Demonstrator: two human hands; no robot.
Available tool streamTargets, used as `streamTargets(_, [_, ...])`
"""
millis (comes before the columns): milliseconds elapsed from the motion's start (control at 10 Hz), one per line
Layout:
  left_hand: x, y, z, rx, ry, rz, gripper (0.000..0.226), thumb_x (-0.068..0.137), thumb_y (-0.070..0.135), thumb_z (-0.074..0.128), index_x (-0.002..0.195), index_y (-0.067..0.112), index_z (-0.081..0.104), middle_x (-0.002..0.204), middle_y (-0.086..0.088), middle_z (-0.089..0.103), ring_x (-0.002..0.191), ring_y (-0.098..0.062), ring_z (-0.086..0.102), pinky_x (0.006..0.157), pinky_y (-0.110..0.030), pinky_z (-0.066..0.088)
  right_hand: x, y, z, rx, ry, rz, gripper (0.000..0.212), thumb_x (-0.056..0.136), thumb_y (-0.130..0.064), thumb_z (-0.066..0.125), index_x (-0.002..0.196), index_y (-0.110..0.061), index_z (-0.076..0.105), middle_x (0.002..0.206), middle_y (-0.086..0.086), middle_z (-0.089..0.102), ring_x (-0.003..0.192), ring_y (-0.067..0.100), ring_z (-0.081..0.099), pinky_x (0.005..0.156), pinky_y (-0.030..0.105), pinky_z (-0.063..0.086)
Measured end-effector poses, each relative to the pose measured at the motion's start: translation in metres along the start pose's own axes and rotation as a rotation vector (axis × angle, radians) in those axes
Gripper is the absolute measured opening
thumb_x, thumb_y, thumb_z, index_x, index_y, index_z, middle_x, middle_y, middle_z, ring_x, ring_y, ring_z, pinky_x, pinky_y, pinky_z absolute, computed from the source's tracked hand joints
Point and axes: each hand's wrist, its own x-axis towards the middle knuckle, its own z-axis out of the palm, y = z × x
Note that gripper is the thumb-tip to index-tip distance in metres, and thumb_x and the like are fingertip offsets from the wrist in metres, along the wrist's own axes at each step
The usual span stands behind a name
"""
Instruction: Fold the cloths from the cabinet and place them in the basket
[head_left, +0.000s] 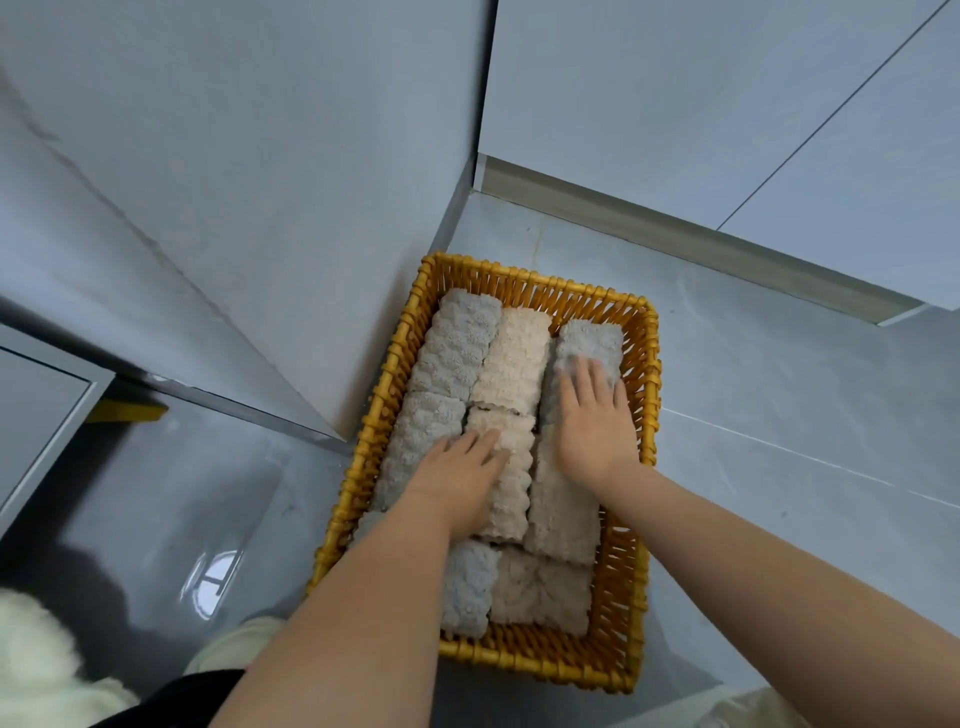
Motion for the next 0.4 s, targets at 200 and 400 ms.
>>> streamTargets(200, [-0.001,0.005,-0.005,0.046,-0.044,-0.029,0.076,0.097,0.030,0.046,0.153,0.017,-0.003,0.160,-0.005,-0.012,0.147,-0.023,-0.008,0.119,-0.045,0.003,-0.031,-0.005,0.023,-0.132,-0.180,-0.067,0.061,0.102,-0.037,0.014,0.151,-0.009,-0.009,0.158,0.014,-0.017,0.144,0.030,-0.019,0.116,0.047,-0.009])
streamTargets(400, [-0.028,-0.012,-0.016,-0.029,0.254,-0.164,0.061,0.100,0.024,0.036,0.152,0.016,0.006,0.160,-0.004,0.002,0.147,-0.021,0.002,0.118,-0.040,0.008,-0.024,-0.030,-0.005,0.103,0.052,-0.142,0.059,0.102,-0.032,0.025,0.152,-0.012,0.003,0.159,0.012,-0.011,0.147,0.027,-0.010,0.116,0.042,-0.007])
